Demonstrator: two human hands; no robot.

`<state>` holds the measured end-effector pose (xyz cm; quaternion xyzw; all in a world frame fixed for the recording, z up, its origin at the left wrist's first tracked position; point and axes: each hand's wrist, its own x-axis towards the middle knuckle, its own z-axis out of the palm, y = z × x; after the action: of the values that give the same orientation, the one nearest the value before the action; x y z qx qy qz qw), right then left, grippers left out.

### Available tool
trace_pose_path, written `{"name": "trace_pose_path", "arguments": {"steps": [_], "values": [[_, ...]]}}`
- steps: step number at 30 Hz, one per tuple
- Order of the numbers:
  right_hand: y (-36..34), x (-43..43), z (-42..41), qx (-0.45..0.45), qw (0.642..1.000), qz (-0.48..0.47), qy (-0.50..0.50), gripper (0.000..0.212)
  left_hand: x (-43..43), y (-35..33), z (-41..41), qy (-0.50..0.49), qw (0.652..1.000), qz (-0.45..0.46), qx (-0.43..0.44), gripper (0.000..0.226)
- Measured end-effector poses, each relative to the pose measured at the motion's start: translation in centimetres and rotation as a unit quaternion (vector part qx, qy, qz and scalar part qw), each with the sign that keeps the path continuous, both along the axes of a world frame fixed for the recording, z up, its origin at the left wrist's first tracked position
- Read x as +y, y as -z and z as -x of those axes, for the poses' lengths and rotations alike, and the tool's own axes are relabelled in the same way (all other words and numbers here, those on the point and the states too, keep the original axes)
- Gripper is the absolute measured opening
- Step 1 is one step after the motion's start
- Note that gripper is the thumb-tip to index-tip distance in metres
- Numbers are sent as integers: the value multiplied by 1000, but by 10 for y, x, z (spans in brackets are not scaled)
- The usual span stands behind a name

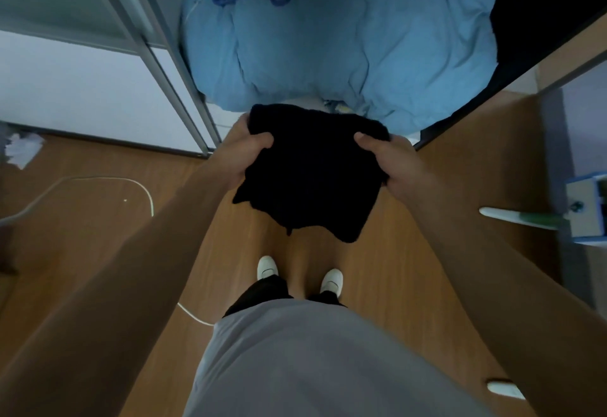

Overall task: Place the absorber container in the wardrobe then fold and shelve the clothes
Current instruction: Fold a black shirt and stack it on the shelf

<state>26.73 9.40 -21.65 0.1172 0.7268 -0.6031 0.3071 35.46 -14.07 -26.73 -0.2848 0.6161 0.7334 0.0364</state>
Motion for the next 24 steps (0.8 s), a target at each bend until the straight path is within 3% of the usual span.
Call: {"name": "trace_pose_path", "arguments": {"steps": [2,5,7,9,11,14,16,18,19,22,24], "values": [[0,-4,5,17,997,-69,-24,46,-11,-7,1,-12,999,37,6,77],[-9,-11,13,69,990,-102,-62,75,-31,-24,5,32,997,64,40,90],[-20,-17,19,95,981,-77,-149,82,-45,-38,10,79,989,103,64,88],[-33,-23,24,127,948,-117,-266,81,-58,-55,15,114,982,125,86,88],[-40,-32,31,176,899,-224,-332,71,-70,-72,22,133,974,157,92,86],[-50,-46,43,268,855,-347,-275,36,-82,-100,37,171,943,275,81,76],[-61,-52,54,335,834,-373,-232,24,-88,-117,48,180,914,354,87,65],[-76,-58,66,373,840,-343,-193,22,-94,-134,58,171,887,413,112,54],[-85,-61,71,368,864,-299,-167,23,-97,-144,62,161,872,446,123,46],[-114,-68,84,298,948,-82,-74,25,-105,-169,76,127,845,498,146,24],[-131,-71,92,269,962,27,-41,17,-109,-184,85,95,829,528,156,20]]}}
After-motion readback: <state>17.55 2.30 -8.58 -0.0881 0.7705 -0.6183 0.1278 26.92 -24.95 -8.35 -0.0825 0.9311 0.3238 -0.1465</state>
